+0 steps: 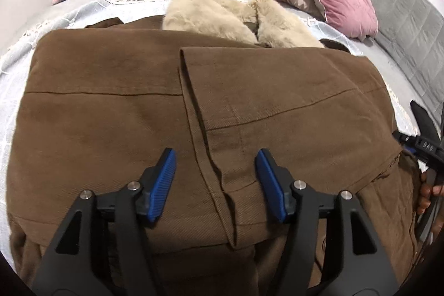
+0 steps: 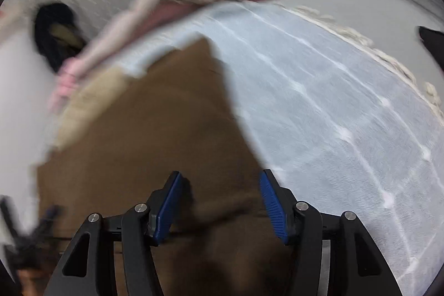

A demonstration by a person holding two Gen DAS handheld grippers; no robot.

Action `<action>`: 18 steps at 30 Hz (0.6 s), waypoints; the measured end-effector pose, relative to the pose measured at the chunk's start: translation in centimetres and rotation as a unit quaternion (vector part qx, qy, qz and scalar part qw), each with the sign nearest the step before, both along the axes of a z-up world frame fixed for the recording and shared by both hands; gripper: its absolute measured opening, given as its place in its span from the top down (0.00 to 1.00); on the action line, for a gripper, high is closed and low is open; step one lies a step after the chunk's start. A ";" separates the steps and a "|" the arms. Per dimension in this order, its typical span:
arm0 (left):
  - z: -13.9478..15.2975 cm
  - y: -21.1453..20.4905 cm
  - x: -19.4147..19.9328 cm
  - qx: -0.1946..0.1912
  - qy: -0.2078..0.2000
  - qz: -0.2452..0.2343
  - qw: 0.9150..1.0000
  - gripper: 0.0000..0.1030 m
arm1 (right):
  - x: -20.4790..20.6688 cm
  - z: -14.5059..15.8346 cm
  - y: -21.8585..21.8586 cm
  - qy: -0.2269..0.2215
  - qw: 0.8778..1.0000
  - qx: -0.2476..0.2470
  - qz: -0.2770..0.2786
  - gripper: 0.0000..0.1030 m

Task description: Fold large clothes

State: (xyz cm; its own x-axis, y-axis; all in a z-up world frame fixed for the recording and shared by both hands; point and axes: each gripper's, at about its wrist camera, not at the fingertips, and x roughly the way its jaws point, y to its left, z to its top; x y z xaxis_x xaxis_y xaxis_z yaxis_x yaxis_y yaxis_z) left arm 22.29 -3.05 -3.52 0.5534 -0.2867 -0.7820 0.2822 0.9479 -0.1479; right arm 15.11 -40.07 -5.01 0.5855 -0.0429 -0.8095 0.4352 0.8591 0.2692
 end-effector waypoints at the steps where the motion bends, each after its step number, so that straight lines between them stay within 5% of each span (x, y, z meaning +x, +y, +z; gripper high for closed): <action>1: 0.2 0.1 -0.3 0.006 -0.001 0.003 1.000 0.34 | 0.0 0.3 -0.1 0.002 1.000 0.005 0.000 0.44; 11: 3.4 4.4 -7.5 0.019 0.042 0.000 0.999 0.21 | -5.2 6.1 -0.2 -0.001 0.999 -0.005 0.051 0.40; 15: 4.2 7.0 -11.3 0.048 0.049 0.004 0.998 0.20 | -9.8 7.5 -0.4 -0.033 0.996 0.036 0.076 0.26; 18: 4.7 9.3 -14.3 0.054 0.049 0.003 0.997 0.20 | -13.4 7.4 -0.8 -0.030 0.993 0.070 0.093 0.24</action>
